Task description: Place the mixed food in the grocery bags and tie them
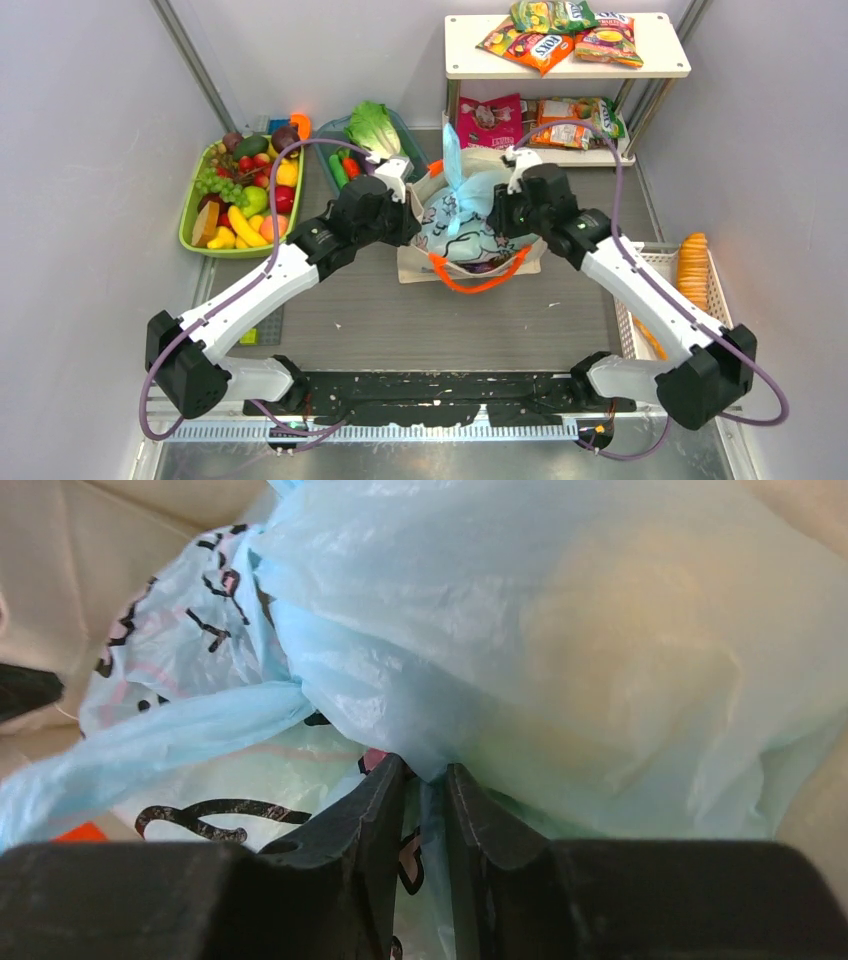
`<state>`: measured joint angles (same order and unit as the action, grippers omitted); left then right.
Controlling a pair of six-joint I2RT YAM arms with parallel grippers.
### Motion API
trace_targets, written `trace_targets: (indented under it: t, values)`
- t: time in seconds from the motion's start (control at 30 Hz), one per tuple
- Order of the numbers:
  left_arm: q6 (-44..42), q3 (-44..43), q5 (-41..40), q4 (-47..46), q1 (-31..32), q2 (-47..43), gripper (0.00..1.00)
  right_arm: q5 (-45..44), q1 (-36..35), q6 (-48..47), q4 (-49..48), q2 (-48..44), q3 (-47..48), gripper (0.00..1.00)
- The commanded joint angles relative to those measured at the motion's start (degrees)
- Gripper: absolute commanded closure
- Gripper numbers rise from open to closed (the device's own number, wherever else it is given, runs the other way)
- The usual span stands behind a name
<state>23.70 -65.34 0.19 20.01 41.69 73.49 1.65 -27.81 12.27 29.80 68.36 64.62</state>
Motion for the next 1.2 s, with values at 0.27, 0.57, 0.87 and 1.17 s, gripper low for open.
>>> trace_targets:
  t: [0.27, 0.57, 0.87, 1.17]
  values:
    - [-0.70, -3.08, 0.30, -0.90, -0.30, -3.77, 1.00, 1.87, 2.16, 3.69, -4.26, 11.22, -2.83, 0.69]
    - [-2.08, -5.24, -3.36, 1.67, -0.30, -3.72, 1.00, -0.33, -0.27, -2.05, 7.43, 4.59, 11.67, 0.56]
    - [-1.99, -5.66, -4.14, 1.33, -0.30, -3.00, 1.00, -0.96, -4.22, -1.42, 5.79, 8.66, 13.58, 0.53]
    - [-3.14, -6.08, -5.85, 2.25, -0.30, -3.08, 1.00, -8.63, -1.64, 2.25, 0.43, 23.67, 13.04, 0.55]
